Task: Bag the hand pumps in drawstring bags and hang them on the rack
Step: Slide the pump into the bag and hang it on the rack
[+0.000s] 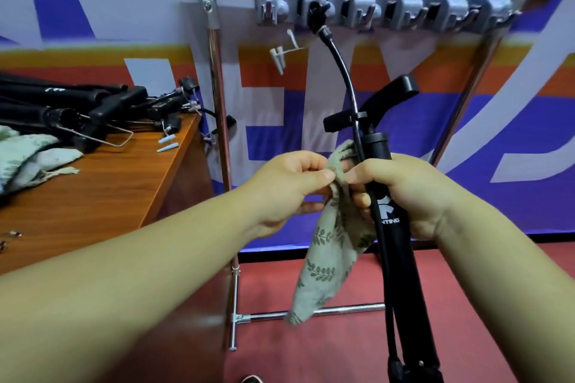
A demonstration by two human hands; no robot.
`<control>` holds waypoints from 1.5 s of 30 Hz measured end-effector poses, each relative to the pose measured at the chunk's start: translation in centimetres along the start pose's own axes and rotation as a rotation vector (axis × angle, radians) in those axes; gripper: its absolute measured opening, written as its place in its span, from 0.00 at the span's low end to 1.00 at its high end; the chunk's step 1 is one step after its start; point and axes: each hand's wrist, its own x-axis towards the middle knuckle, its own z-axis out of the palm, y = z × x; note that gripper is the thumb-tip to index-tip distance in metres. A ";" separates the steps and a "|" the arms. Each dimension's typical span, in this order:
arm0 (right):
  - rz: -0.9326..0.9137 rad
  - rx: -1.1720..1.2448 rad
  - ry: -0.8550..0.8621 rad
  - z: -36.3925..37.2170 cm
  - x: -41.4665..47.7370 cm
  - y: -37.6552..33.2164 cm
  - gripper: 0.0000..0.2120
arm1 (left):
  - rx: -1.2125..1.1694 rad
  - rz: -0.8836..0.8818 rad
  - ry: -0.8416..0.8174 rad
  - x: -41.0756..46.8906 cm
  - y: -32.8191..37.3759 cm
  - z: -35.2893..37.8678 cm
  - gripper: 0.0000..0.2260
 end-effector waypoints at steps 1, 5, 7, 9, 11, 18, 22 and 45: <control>-0.017 -0.026 0.029 -0.2 -0.1 0.1 0.09 | -0.019 -0.006 -0.015 0.0 0.1 -0.1 0.03; -0.063 -0.191 0.113 -0.5 -0.8 0.9 0.05 | -0.120 0.002 -0.070 -0.1 0.7 -0.5 0.06; -0.070 -0.247 0.132 -0.3 -1.1 1.4 0.09 | -0.129 0.002 -0.086 -0.3 0.8 -0.5 0.06; -0.097 -0.265 0.159 0.1 -1.3 1.4 0.09 | -0.128 -0.005 -0.104 -0.4 0.8 -0.4 0.06; -0.120 -0.250 0.193 0.6 -1.5 1.3 0.09 | -0.154 -0.010 -0.094 -0.4 0.7 -0.1 0.05; -0.167 -0.203 0.206 1.3 -1.2 1.1 0.06 | -0.188 -0.009 -0.002 -0.6 0.5 0.9 0.01; -0.193 -0.177 0.223 1.1 -1.1 1.3 0.10 | -0.166 0.008 0.084 -0.1 0.2 0.7 0.04; -0.065 0.006 0.507 -2.6 -0.9 2.7 0.04 | 0.644 0.195 0.285 0.9 1.0 -3.2 0.16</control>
